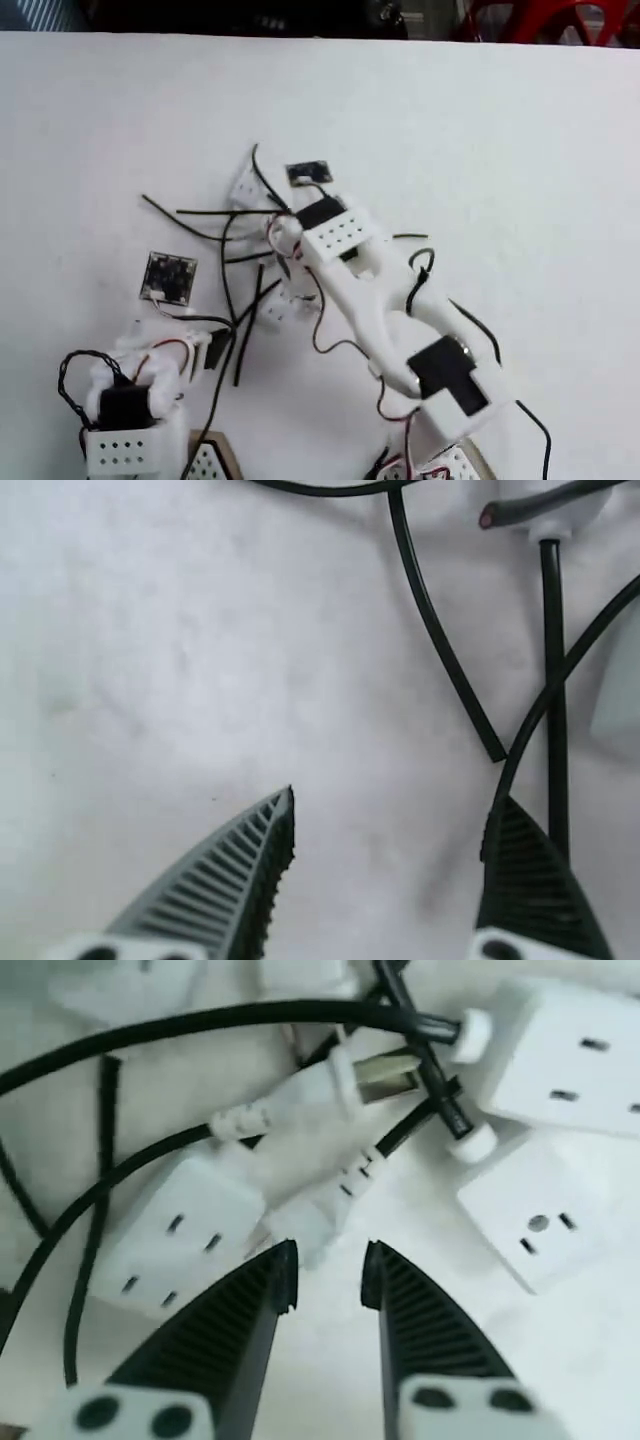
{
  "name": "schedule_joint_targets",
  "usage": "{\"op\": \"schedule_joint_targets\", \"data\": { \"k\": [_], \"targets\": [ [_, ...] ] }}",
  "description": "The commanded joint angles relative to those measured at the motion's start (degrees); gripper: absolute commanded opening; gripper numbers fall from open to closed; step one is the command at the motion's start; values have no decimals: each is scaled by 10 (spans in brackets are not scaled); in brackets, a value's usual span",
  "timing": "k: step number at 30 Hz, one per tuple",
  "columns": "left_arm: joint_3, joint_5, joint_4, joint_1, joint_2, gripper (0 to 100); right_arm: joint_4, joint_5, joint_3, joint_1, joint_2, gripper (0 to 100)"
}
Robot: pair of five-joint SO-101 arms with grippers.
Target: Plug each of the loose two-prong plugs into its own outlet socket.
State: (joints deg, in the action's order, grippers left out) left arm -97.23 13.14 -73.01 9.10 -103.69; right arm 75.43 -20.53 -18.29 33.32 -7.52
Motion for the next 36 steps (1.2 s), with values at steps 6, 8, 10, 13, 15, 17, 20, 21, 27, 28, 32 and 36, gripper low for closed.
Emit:
{"op": "schedule_joint_targets", "data": {
  "k": [6, 8, 10, 13, 15, 17, 20, 21, 27, 28, 32, 36],
  "targets": [
    [2, 0, 8, 5, -5, 301, -16, -16, 4, -13, -28, 159],
    [2, 0, 8, 5, -5, 301, -24, -17, 5, -13, -28, 159],
    [2, 0, 8, 5, -5, 301, -29, -35, 14, -13, -31, 159],
    [2, 0, 8, 5, -5, 301, -29, -56, 28, -12, -33, 159],
    [2, 0, 8, 5, -5, 301, -30, -61, 34, -4, -33, 159],
    [2, 0, 8, 5, -5, 301, -30, -61, 33, 10, -34, 159],
    [2, 0, 8, 5, -5, 301, -29, -62, 32, 27, -43, 159],
    [2, 0, 8, 5, -5, 301, -29, -62, 32, 29, -51, 159],
    [2, -1, 8, 5, -5, 301, -26, -84, 54, 26, -116, 157],
    [2, -1, 8, 5, -5, 301, -19, -84, 62, 26, -122, 150],
    [2, -1, 8, 5, -5, 301, -12, -84, 79, 29, -137, 77],
    [2, -1, 8, 5, -5, 301, -9, -55, 89, 27, -134, 14]
  ]
}}
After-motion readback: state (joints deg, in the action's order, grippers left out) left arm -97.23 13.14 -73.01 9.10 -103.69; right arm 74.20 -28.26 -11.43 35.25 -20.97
